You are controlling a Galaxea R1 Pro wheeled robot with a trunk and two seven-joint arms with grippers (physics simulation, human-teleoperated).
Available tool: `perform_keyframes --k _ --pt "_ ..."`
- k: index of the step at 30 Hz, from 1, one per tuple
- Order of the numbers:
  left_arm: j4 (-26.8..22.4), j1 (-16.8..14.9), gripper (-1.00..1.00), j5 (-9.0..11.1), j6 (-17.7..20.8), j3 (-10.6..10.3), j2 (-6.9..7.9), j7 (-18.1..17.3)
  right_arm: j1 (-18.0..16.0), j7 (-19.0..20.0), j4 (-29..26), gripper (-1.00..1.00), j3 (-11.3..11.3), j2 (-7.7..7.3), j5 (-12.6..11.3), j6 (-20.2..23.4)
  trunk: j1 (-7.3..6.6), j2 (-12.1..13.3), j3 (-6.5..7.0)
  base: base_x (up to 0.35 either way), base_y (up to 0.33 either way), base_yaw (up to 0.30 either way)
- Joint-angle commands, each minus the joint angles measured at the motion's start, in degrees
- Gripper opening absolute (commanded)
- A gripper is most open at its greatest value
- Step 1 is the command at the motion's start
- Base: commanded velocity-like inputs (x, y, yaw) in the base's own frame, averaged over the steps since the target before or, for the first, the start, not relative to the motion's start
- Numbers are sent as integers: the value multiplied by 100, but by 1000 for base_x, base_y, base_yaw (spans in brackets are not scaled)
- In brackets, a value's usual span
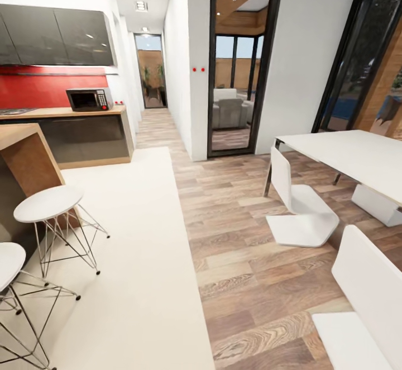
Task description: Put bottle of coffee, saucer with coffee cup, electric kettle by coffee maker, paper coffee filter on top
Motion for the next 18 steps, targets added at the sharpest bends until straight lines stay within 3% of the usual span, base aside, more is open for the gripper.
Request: perform_keyframes --k 1,6,18 --pt "5 -4 100 -2 -20 10 -1 -2 -2 3 0 100 -1 -4 26 -13 3 -2 -5 324 0 3" --pt "5 -4 100 -3 -20 8 -1 -4 -2 15 -4 100 5 -89 26 -13 3 -2 -5 333 0 1" --pt "5 -4 100 9 -20 9 -1 -6 -2 18 3 100 7 -112 35 -13 3 -2 -5 337 0 0"
